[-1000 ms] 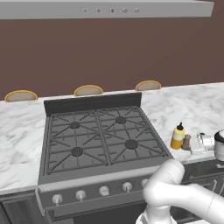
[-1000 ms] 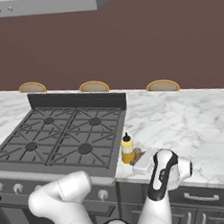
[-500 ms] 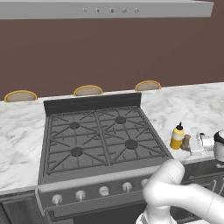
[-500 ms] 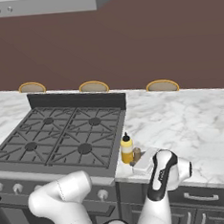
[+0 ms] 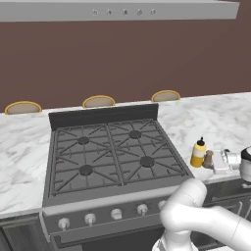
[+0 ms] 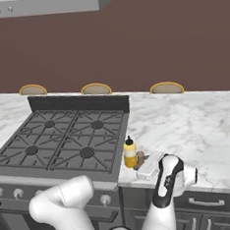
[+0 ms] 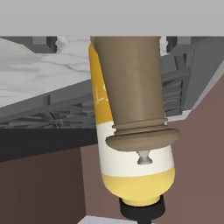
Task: Take 2 condiments from the cabinet and move them on the counter near the stove.Make sure the condiments are lined up with each other, next to each other.
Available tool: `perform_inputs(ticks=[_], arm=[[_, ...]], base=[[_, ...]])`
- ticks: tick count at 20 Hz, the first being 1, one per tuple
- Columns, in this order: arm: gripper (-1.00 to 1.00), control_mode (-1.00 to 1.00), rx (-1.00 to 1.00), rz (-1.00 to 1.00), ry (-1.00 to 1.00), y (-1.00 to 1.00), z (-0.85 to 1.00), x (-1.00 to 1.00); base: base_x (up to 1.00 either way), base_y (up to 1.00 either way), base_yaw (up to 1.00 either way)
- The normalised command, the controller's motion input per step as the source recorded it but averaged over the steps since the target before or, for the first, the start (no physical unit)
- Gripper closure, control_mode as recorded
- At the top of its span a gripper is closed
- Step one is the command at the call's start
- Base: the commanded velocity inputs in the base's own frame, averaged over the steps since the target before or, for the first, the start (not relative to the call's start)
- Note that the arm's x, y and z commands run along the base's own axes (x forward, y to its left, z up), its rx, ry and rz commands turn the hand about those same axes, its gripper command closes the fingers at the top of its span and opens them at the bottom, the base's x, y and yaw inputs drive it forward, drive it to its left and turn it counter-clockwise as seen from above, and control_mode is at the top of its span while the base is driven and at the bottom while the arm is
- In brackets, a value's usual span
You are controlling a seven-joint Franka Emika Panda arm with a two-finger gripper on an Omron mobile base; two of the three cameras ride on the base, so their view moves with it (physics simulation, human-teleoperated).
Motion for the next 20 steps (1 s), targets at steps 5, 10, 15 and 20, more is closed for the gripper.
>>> perform_inputs(ticks=[5,10,15,20], arm=[[-1.0,-1.0,0.03,0.0,-0.03,0.0,0.0,-0.01],[-1.0,-1.0,0.03,0.0,-0.02,-0.02,0.0,-0.02],[-1.0,-1.0,0.06,0.0,-0.01,-0.16,0.0,0.0],[-1.0,-1.0,0.1,0.0,-0.01,-0.32,0.0,0.0]], base=[[0.0,0.0,0.0],[0.0,0.0,0.0],[0.0,0.0,0.0],[0.0,0.0,0.0]])
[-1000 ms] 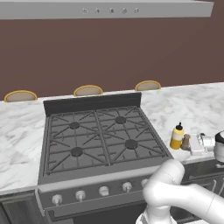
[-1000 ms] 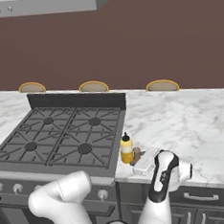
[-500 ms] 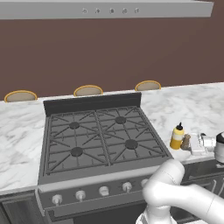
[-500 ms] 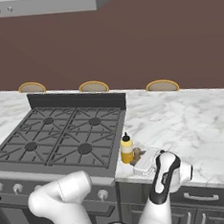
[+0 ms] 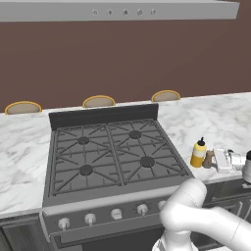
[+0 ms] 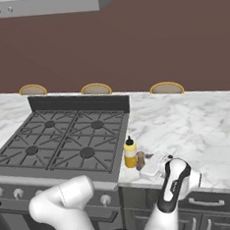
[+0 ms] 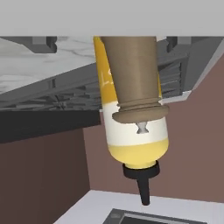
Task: Take 2 condiments from the cabinet and move them on the counter near the stove.Make sure the condiments are lined up with each other, next to each other.
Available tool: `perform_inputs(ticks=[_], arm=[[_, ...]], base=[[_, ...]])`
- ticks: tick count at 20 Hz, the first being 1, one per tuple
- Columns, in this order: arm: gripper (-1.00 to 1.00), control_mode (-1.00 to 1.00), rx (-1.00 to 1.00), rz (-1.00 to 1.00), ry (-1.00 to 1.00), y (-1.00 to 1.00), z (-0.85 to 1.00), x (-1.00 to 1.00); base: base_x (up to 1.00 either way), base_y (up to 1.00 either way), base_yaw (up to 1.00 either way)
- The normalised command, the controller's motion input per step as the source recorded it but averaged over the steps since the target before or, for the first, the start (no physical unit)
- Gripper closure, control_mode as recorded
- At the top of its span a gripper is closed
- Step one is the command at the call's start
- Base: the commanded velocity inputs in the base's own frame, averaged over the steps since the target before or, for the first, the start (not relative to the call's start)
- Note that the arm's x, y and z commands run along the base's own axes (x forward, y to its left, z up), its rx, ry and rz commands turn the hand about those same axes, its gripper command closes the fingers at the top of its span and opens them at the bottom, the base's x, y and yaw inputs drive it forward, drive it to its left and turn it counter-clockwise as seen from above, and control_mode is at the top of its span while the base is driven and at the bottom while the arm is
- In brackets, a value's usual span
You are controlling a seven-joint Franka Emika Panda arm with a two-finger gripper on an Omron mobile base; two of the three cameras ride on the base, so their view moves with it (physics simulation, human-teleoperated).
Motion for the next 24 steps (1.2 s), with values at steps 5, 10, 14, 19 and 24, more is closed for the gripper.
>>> perform_inputs(ticks=[5,10,14,19,24], arm=[[-1.0,-1.0,0.1,0.0,-0.01,-0.37,0.0,-0.06],[-1.0,-1.0,0.05,0.0,-0.03,-0.35,0.0,-0.24],[-1.0,-1.0,0.0,0.0,-0.05,-0.23,0.0,-0.37],[-1.0,-1.0,0.0,0.0,-0.07,-0.18,0.0,-0.46],[-1.0,-1.0,0.0,0.0,-0.06,-0.11,0.27,-0.47]], base=[[0.0,0.0,0.0],[0.0,0.0,0.0],[0.0,0.0,0.0],[0.0,0.0,0.0],[0.0,0.0,0.0]])
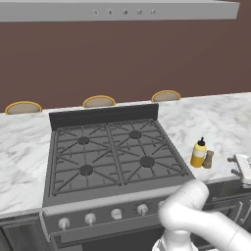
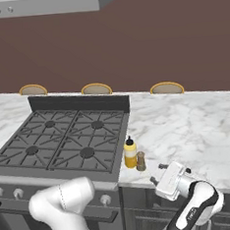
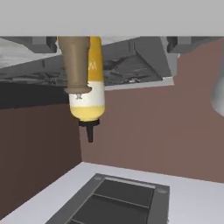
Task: Take 2 condiments from the cabinet and move them on the counter near the stove.Make sure the condiments are lined up with each other, next to each other.
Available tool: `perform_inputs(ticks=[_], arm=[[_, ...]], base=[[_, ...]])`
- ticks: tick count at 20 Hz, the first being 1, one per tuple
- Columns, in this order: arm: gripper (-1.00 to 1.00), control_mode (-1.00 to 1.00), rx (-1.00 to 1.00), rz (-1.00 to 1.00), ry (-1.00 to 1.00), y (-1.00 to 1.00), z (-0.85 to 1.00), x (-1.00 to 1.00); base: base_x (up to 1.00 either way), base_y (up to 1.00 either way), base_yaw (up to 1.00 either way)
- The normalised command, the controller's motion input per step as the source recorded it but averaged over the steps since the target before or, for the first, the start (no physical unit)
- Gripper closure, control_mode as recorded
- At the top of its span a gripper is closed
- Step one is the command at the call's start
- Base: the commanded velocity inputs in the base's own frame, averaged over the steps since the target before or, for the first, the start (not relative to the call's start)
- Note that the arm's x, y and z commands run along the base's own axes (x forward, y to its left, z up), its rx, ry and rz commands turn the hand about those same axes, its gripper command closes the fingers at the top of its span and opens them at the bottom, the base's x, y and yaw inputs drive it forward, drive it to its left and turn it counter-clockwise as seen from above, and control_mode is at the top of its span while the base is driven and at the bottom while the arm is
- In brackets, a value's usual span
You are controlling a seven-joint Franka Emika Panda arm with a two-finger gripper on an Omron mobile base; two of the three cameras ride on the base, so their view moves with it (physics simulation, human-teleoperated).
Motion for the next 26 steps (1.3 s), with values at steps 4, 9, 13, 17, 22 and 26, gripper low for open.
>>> perform_inputs(ticks=[4,9,13,17,22,26], arm=[[-1.0,-1.0,0.0,-0.08,0.0,0.0,0.69,-0.28],[-1.0,-1.0,0.0,-0.14,0.14,0.03,0.82,-0.34],[-1.0,-1.0,-0.03,-0.16,0.26,0.19,0.73,-0.42],[-1.0,-1.0,-0.08,-0.19,0.33,0.38,0.62,-0.27],[-1.0,-1.0,-0.16,-0.18,0.37,0.59,0.45,-0.03],[-1.0,-1.0,-0.21,-0.19,0.31,0.74,0.32,0.0]], base=[[0.0,0.0,0.0],[0.0,0.0,0.0],[0.0,0.0,0.0],[0.0,0.0,0.0],[0.0,0.0,0.0],[0.0,0.0,0.0]])
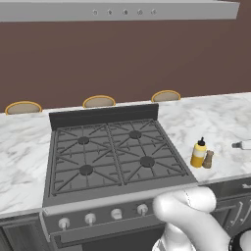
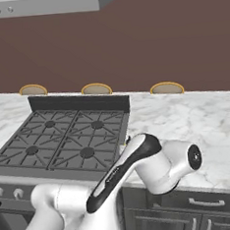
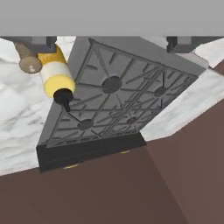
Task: Take 2 condiments from the cabinet and move them on the counter near the stove.Make sure the condiments are lined up with each other, next to each other.
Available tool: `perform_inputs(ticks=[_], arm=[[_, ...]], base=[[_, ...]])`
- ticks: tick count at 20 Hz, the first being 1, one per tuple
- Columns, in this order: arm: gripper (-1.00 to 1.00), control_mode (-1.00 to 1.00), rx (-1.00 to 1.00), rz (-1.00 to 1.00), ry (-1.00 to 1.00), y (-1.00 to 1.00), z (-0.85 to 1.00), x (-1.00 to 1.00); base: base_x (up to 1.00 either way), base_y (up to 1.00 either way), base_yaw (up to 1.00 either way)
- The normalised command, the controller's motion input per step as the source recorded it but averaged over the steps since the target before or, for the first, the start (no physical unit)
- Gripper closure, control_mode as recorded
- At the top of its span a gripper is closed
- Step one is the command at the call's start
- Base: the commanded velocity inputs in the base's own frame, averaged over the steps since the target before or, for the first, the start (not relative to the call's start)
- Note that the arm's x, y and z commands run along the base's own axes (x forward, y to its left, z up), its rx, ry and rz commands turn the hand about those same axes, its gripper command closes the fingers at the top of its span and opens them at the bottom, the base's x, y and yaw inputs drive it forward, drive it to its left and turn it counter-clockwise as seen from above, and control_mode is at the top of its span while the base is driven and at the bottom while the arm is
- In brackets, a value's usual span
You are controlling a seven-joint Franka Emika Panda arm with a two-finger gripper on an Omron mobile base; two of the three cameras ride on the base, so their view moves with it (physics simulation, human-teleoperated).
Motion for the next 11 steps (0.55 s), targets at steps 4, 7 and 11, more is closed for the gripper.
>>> perform_inputs(ticks=[4,7,11], arm=[[-1.0,-1.0,-0.19,-0.19,0.26,0.76,0.26,0.0],[-1.0,-1.0,-0.18,-0.19,0.23,0.72,0.26,0.0],[-1.0,-1.0,-0.25,-0.18,0.16,0.91,0.05,0.0]], base=[[0.0,0.0,0.0],[0.0,0.0,0.0],[0.0,0.0,0.0]])
